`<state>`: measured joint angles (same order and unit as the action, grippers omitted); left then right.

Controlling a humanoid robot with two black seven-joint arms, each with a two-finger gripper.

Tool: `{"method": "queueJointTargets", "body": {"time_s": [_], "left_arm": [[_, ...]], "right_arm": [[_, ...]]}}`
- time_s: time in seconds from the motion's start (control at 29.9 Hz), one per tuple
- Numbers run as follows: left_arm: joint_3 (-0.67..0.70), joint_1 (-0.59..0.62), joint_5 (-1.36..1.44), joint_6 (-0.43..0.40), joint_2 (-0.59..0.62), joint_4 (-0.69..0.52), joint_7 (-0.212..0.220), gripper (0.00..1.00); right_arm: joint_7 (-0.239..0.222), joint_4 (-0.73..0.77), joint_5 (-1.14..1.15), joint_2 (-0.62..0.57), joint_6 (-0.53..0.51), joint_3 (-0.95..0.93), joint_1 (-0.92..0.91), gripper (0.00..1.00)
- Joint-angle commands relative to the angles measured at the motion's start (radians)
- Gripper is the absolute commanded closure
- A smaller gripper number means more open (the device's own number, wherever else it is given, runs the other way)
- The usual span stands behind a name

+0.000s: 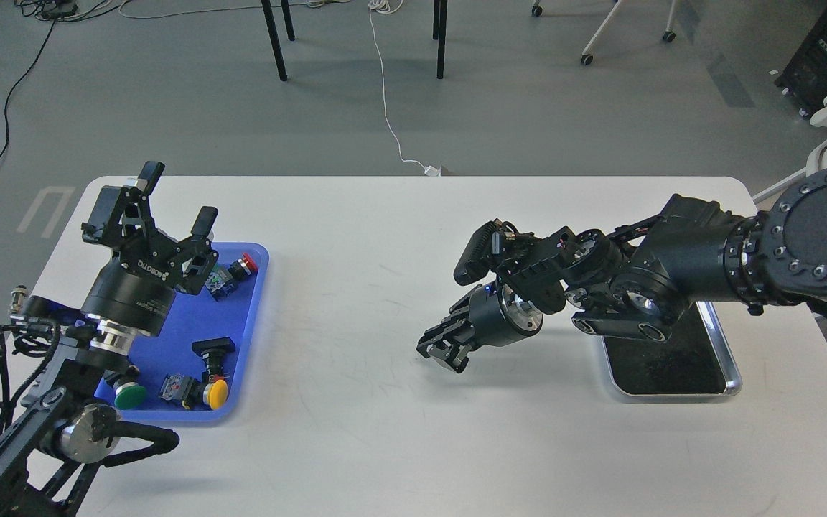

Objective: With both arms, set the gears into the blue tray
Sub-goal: 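Carry the black piece with the right gripper toward the table center, then open the right gripper to set the piece down, then withdraw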

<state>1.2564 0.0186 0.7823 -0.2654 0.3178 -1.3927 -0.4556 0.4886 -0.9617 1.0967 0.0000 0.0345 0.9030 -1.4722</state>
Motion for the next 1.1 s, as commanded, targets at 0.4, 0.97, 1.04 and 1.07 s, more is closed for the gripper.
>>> {"method": "queueJointTargets", "body": {"time_s": [0.4,0.97,1.04,1.07], "left_arm": [[0.006,-0.014,0.0,0.0,0.001,-0.017,0.0,0.02],[0.008,-0.02,0.0,0.0,0.001,-0.017,0.0,0.02],[0.008,-0.02,0.0,0.0,0.001,-0.019,0.0,0.02],[0.008,-0.022,0.0,0.0,0.001,-0.017,0.0,0.02]], "right_arm": [[0.0,0.024,-0.001,0.0,0.03,0.027,0.029,0.78],[0.0,0.024,-0.003,0.0,0.042,0.025,0.042,0.35],[0.0,0.021,-0.015,0.0,0.044,0.022,0.042,0.24],[0.0,0.017,-0.023,0.0,0.044,0.019,0.041,0.18]]}}
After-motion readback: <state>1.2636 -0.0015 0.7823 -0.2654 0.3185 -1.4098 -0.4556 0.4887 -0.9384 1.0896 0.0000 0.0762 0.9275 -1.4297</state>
